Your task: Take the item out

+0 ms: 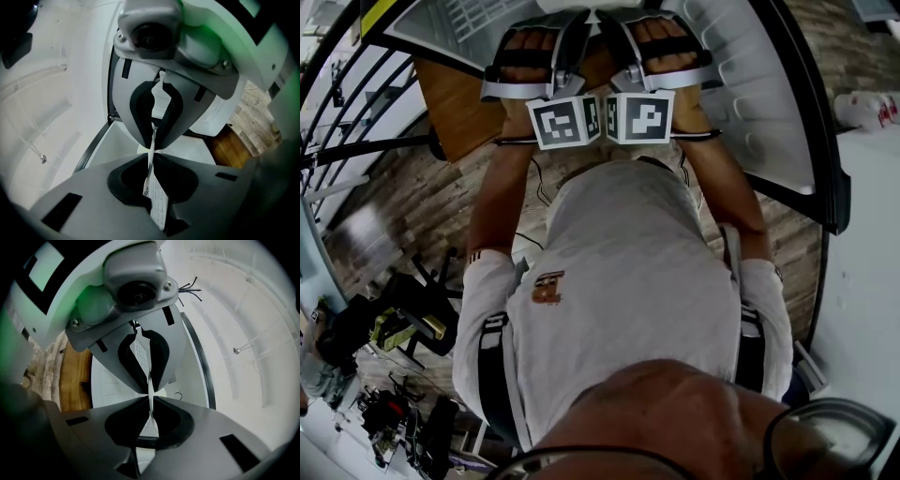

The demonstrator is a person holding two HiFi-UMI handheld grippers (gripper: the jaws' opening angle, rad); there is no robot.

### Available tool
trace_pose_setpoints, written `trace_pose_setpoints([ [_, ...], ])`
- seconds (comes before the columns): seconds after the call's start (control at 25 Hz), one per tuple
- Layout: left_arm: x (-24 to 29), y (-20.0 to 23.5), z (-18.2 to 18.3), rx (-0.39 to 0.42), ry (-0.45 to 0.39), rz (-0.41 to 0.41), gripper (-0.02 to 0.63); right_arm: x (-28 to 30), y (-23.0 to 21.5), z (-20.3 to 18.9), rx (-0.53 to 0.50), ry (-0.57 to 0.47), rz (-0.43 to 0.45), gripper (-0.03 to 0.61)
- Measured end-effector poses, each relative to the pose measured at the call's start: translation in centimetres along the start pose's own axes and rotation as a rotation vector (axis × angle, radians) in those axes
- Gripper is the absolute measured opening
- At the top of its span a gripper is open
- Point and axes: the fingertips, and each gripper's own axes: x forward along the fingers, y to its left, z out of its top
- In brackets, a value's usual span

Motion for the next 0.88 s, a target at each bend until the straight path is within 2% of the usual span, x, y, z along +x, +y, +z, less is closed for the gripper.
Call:
trace_pose_setpoints([
  [0.2,-0.2,0.0,0.6,-0.004,-0.006,0.002,0.051,-0.6,0.2,0.0,0.027,-0.007,0.018,0.046],
  [0.88,-0.3,0.3,1.2,-0.017,-0.014,0.0,0.051,-1.0,-0.4,-0.6,0.012,0.009,0.001,0.045],
])
